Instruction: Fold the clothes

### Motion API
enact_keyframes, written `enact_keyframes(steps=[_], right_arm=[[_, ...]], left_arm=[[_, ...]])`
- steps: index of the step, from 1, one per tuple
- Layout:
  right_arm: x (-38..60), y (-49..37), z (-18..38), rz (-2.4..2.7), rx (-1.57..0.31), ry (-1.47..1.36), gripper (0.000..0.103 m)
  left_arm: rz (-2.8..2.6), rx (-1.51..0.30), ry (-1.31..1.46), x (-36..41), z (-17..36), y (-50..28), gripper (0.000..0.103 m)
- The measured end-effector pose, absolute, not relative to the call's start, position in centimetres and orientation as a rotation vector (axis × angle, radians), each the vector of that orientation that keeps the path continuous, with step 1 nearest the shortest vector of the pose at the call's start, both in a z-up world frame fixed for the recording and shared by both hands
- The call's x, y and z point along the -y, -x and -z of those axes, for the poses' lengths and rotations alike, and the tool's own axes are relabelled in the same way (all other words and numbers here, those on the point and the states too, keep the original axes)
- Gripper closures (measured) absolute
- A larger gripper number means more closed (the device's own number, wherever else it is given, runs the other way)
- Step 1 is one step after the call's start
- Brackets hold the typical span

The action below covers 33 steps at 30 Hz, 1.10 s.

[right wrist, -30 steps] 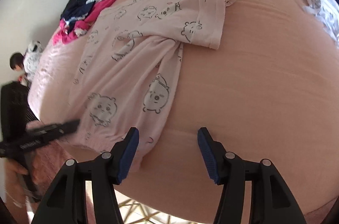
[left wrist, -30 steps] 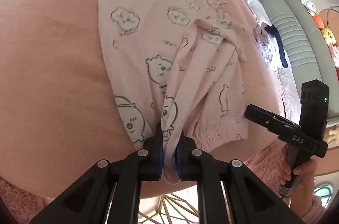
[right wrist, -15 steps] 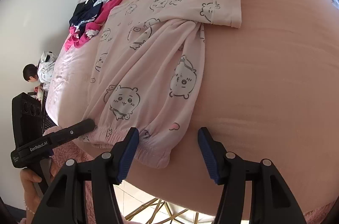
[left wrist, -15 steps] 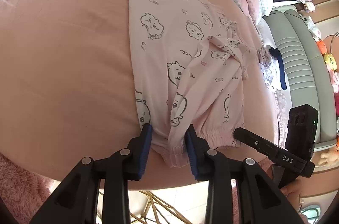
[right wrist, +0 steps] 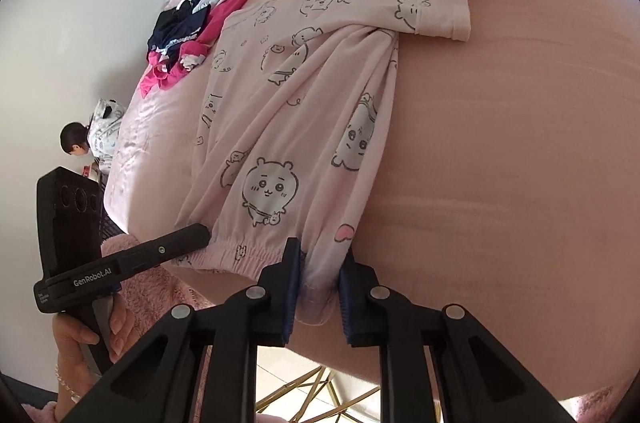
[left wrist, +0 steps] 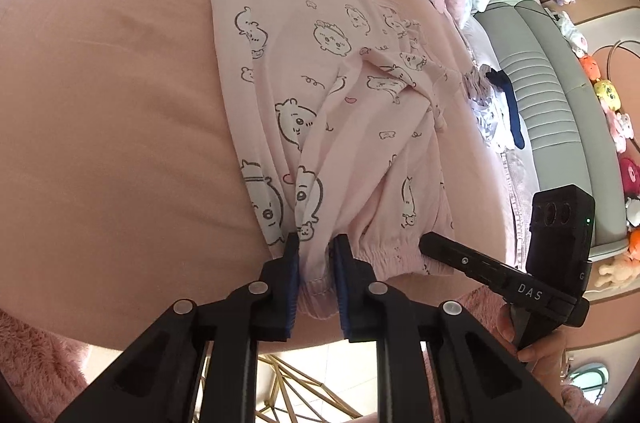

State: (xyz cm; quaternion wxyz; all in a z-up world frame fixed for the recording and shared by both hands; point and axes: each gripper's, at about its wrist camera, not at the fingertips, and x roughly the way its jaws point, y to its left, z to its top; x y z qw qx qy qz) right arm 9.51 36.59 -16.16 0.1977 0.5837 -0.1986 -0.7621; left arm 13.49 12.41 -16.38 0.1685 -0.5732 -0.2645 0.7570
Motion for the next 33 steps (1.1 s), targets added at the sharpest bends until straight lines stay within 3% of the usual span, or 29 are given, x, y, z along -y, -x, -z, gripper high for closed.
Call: enact_keyframes(steps=[8,12,16,22,24,26,33], right_arm=[[-37.4,-11.8,14.7,2.171,0.533,-1.603,0.088],[-38.1,-12.0,16.8,2.162,0.526,-1.675,0.088],[-38.8,-12.1,15.0,2.173,0.467,-1.654,0.084],[-43.4,-9.9,12.0,2.302,0.545,-1.580,0.084],[-44.4,-7.8,12.1,2.346,0.518,-1.619,0.084],[-45.5,-5.8,12.0,2.376,0.493,-1.620,0.084],[-47.8,1.2,14.1,2.466,0.368,-1.709,0.077]], left_arm=[[-2.144,0.640,1.629,-13.2,15.9,-15.0,0.091],[-2.136,0.672,1.666,-13.0,17.1,-15.1,0.088],[-2.143,0.657,1.680,-12.2,15.7,-15.3,0.088],[-2.287,0.372,1.545,-13.9,11.1,-13.2,0.086],[-2.316,0.235,1.492,-15.6,10.2,-11.6,0.076],[-2.324,0.112,1.419,-17.7,9.9,-9.7,0.058],[-2.216,-0.189,1.320,-26.9,11.3,-2.5,0.057]])
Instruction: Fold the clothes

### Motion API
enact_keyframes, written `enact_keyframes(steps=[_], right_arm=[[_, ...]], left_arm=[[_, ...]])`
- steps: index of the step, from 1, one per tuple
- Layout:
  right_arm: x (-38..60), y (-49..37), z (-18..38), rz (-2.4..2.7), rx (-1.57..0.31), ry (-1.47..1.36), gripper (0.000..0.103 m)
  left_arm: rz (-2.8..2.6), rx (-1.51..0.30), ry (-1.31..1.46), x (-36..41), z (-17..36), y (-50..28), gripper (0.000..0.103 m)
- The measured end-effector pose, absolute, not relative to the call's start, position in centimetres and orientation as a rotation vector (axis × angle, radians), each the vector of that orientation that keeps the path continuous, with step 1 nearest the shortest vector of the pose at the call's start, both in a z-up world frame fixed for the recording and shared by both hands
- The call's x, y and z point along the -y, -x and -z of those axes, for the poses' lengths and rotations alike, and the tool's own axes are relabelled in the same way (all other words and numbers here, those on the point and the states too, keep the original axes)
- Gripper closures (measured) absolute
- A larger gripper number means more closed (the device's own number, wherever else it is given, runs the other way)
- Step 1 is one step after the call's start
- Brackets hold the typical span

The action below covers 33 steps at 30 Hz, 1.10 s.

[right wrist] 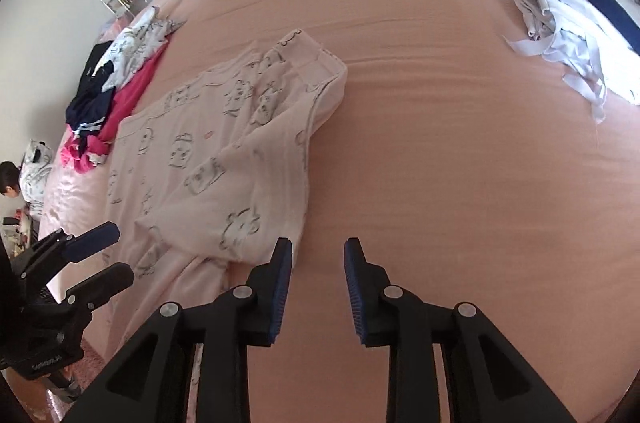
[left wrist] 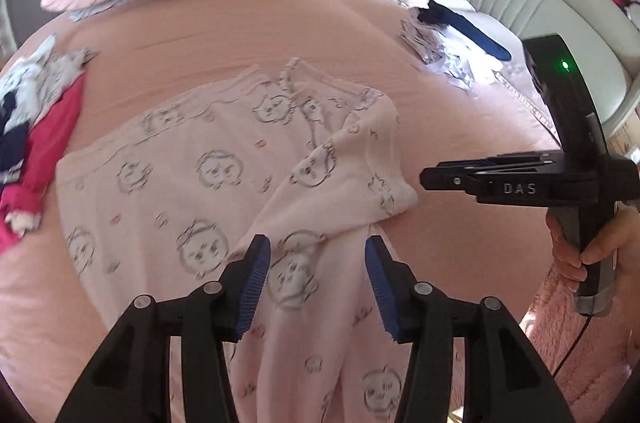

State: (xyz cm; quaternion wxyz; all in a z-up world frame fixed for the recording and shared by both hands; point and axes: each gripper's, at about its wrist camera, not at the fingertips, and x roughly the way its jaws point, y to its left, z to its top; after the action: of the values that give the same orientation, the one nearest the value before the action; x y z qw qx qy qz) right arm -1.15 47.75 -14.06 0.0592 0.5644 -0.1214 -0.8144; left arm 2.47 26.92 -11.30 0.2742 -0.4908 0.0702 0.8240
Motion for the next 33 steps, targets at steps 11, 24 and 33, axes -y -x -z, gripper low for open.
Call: enact_keyframes(steps=[11,24,33], right_arm=[[-52.3,3.3,16.6,2.423,0.470,-1.748,0.072],[-51.2,1.5,16.3,2.463,0.392,-1.757,0.064],[-49.9,1.0,15.1,2.466,0.301,-1.757,0.064]], left_arm=[[-2.006,-0.466,1.293,-35.3,15.5,0.8,0.057],[-2.045,-0.573,1.303,-35.8,16.5,-0.5,0.054],[-2.187,-0.053,1.319,-28.7,12.4,2.0,0.095]])
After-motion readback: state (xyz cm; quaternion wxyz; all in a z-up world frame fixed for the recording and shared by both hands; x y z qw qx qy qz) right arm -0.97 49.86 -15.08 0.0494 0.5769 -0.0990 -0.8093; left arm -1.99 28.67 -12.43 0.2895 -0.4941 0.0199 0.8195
